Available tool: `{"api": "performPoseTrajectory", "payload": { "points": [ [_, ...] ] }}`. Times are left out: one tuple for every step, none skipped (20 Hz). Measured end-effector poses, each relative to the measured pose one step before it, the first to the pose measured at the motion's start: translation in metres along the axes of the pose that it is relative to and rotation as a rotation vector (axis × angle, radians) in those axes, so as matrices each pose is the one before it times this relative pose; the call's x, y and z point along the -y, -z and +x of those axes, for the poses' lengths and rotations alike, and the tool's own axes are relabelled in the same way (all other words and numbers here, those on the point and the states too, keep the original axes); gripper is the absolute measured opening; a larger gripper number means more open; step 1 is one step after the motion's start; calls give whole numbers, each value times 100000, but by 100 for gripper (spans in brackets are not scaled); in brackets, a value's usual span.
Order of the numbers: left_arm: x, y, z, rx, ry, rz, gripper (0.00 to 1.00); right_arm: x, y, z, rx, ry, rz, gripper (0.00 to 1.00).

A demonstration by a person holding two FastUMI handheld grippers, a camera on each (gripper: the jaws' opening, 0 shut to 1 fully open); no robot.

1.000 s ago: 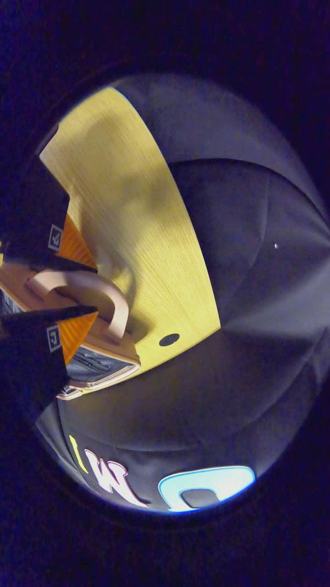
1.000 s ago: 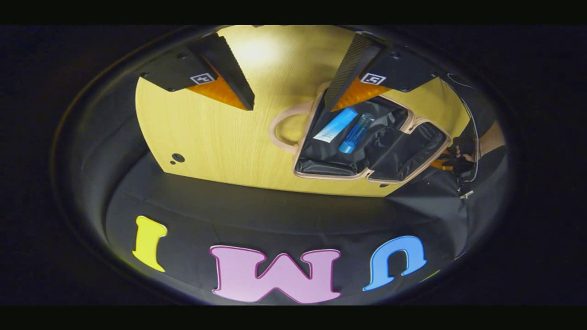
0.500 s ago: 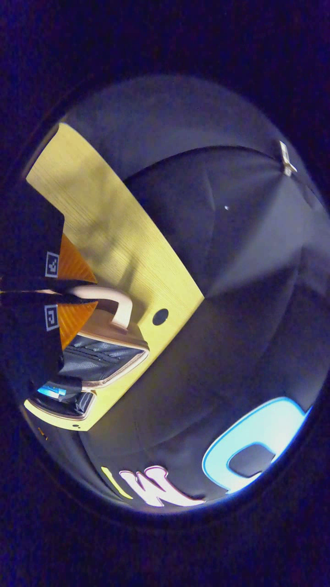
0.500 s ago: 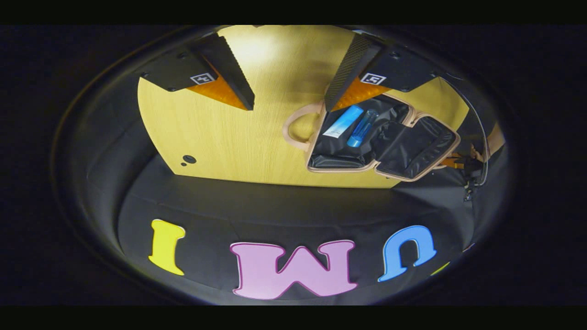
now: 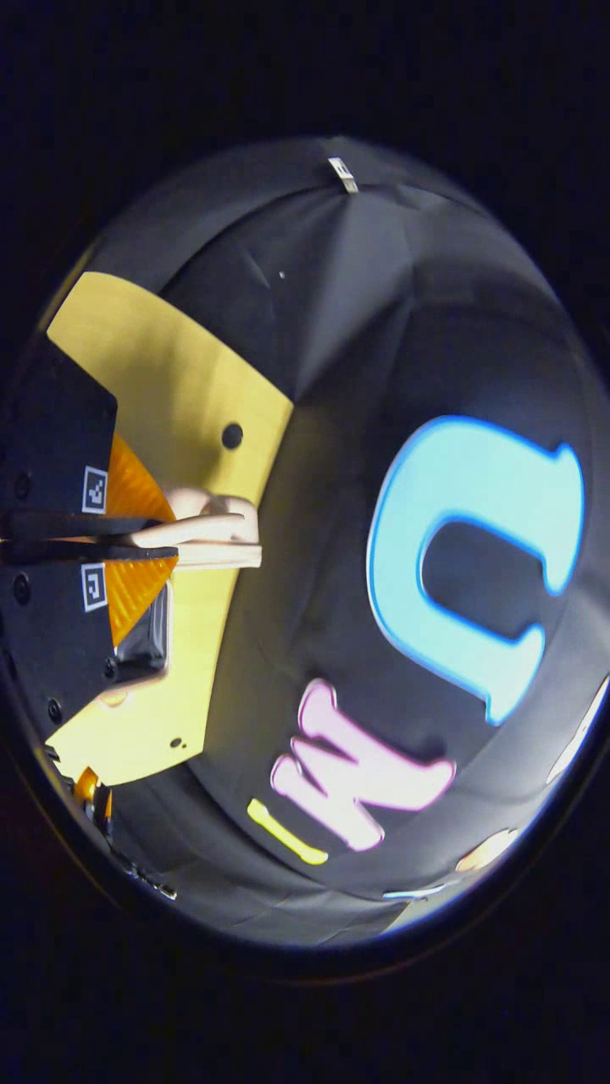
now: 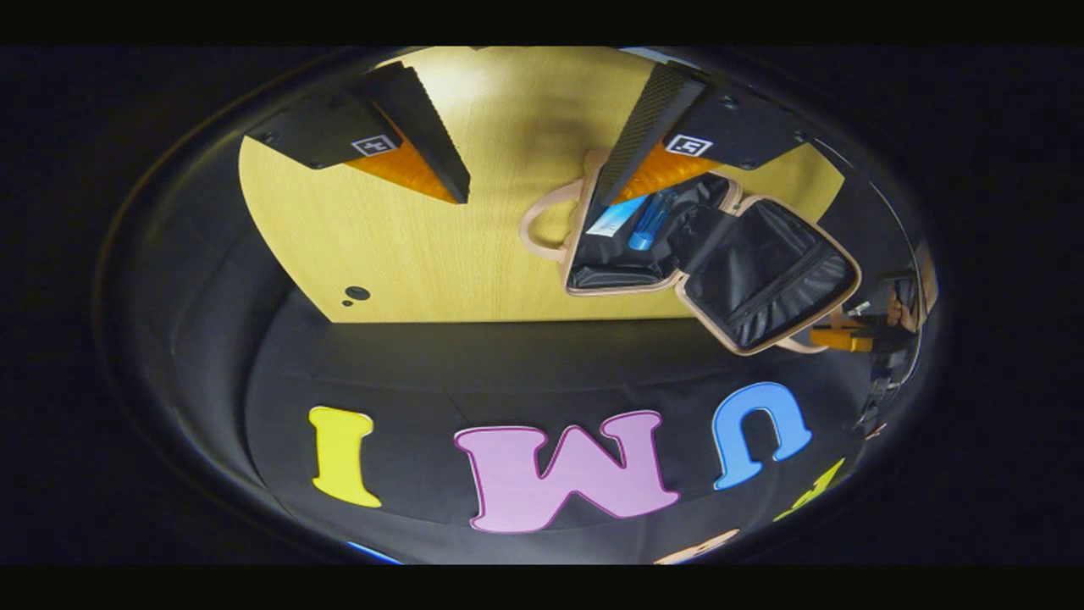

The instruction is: First open the suitcase, pack the skin care products into it, and then close the suitcase.

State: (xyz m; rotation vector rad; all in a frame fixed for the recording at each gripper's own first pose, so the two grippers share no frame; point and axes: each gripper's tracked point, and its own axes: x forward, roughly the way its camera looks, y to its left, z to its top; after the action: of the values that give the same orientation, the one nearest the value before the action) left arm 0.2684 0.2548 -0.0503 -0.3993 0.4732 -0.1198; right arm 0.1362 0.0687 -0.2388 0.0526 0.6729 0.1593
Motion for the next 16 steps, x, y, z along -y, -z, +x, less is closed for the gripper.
{"api": "performPoseTrajectory", "payload": {
  "points": [
    [2662,-177,-195,220,4022,-61,7,88,578,-622,-432,-511,1591,98],
    [3025,616,516,23,4241,-389,7,291,260,-508,176,62,1245,98],
    [2797,804,452,-865,4317,-814,7,464,221,-603,559,377,1245,98],
    [2711,989,551,-1184,3997,-327,7,690,34,-543,1202,1028,1190,98],
    [2406,1292,806,-1497,3444,148,7,845,-77,-576,1478,1778,1278,98],
    [1723,1579,815,-1484,2584,571,7,985,16,-687,1108,1655,1869,98],
    [1559,1373,1538,-955,1707,511,7,810,-39,-496,536,1527,2298,98],
    [1508,1226,1578,-1254,1428,50,7,934,-83,-558,579,1423,2899,98],
    [1355,1190,1828,-1471,842,-19,7,911,-228,-523,1012,1365,2994,98],
    [1038,1418,1613,-3213,1020,-489,7,927,-208,-204,932,1736,2473,98],
    [513,1759,1556,-4364,140,-891,7,778,-95,-263,20,2094,2824,98],
    [229,1927,1685,-4269,-896,-870,7,752,-282,-302,-162,1780,3680,98],
    [-244,1407,1364,-3452,-2095,-251,7,301,-737,-222,572,233,3836,98],
    [-170,1049,1163,-2527,-2652,1214,8,44,-935,-264,1339,-1223,1870,98],
    [-442,866,907,-2439,-4284,2632,7,390,-754,114,1126,-578,-225,98],
    [134,848,774,-2618,-4925,5172,8,509,-616,108,803,-5,-1234,97]
  ]
}}
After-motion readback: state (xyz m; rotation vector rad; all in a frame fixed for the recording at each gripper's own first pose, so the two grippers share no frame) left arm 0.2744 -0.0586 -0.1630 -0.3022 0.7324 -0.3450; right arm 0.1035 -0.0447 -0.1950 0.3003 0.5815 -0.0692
